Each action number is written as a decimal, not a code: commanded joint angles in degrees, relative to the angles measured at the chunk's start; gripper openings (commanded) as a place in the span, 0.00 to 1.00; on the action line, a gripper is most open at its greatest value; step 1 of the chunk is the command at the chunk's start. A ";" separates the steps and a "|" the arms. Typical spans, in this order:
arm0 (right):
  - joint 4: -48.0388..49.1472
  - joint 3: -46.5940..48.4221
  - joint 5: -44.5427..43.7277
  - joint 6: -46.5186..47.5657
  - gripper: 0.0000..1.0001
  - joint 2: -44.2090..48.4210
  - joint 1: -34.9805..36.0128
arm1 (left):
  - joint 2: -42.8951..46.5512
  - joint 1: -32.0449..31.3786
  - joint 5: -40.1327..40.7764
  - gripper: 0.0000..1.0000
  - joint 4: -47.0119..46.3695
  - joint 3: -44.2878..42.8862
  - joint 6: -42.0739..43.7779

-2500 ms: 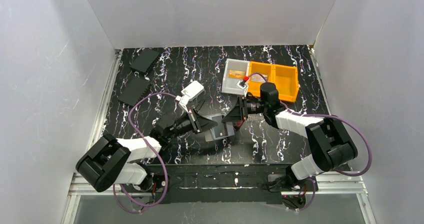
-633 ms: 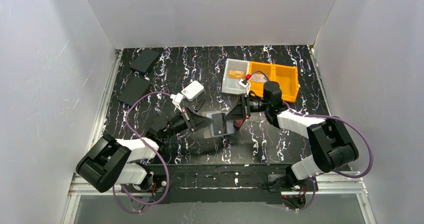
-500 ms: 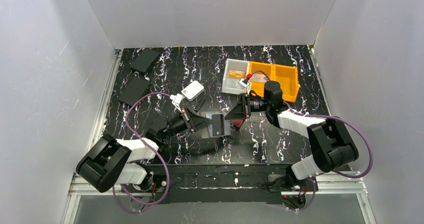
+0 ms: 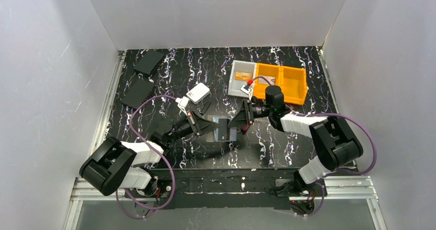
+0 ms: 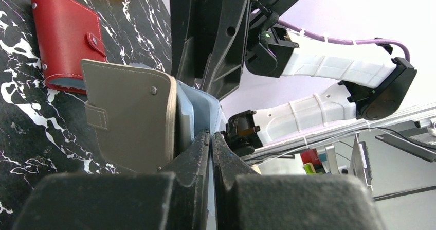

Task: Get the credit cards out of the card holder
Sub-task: Remove the credit card from the card holder, then place the credit card in the storage box.

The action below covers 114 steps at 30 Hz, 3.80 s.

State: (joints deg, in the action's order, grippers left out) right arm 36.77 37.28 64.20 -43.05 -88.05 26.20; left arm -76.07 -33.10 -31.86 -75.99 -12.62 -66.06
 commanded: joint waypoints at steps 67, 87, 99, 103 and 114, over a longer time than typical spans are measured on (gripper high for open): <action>-45.36 13.34 -11.44 44.49 0.01 -2.29 -3.99 | -20.70 8.84 5.15 0.00 -3.03 9.27 3.63; -97.01 58.14 -56.80 93.13 0.01 -5.04 -15.24 | 11.20 9.19 9.60 0.34 37.98 8.14 13.37; -91.80 64.17 -77.64 110.50 0.01 -14.07 -17.63 | 27.13 9.43 15.18 0.73 48.71 9.17 15.31; -91.34 65.48 -76.92 112.80 0.01 -17.48 -18.03 | 30.57 9.55 17.07 0.85 51.21 9.63 14.23; -87.74 65.52 -77.63 117.59 0.01 -24.80 -18.29 | 33.78 9.78 16.92 0.86 54.52 8.93 14.67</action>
State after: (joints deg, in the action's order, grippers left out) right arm -52.25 99.98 -12.73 71.09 -110.76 8.10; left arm -43.05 -23.73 -15.77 -23.44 -3.25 -52.03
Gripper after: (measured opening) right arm 0.053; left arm 0.852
